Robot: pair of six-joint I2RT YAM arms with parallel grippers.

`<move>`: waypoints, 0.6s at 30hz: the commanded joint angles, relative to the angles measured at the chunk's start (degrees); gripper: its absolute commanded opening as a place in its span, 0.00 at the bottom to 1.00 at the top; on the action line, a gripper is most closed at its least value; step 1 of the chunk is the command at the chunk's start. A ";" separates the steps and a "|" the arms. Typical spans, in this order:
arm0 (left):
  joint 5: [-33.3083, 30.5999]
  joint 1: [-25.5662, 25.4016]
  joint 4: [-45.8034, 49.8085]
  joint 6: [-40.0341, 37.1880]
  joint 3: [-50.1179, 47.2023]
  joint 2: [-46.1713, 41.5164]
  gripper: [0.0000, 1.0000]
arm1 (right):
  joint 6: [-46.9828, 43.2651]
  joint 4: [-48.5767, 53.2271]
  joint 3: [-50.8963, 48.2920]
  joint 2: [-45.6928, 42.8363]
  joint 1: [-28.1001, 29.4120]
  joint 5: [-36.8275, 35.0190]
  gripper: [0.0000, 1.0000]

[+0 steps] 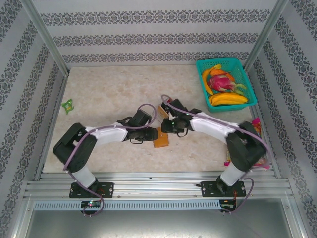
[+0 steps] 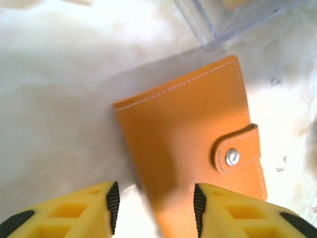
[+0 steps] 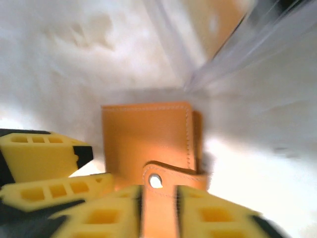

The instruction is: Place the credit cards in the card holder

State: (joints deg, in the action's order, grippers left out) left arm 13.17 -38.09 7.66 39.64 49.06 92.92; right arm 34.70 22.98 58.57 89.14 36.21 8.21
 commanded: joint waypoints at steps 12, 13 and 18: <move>-48.59 13.77 -0.58 -20.97 -15.75 -37.82 1.00 | -37.17 -48.56 -34.91 -25.71 -21.90 -26.49 0.88; -48.62 15.84 -3.26 -23.82 -17.75 -38.68 1.00 | -35.84 -48.78 -35.26 -24.38 -23.76 -24.19 0.87; -48.50 21.51 -23.55 -34.67 -28.87 -37.82 1.00 | -35.80 -61.71 -38.52 -16.76 -28.66 -16.98 0.88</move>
State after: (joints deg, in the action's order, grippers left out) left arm -32.91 -18.70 -2.00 14.61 23.77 54.52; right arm 1.21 -23.64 21.34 69.65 9.19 -15.46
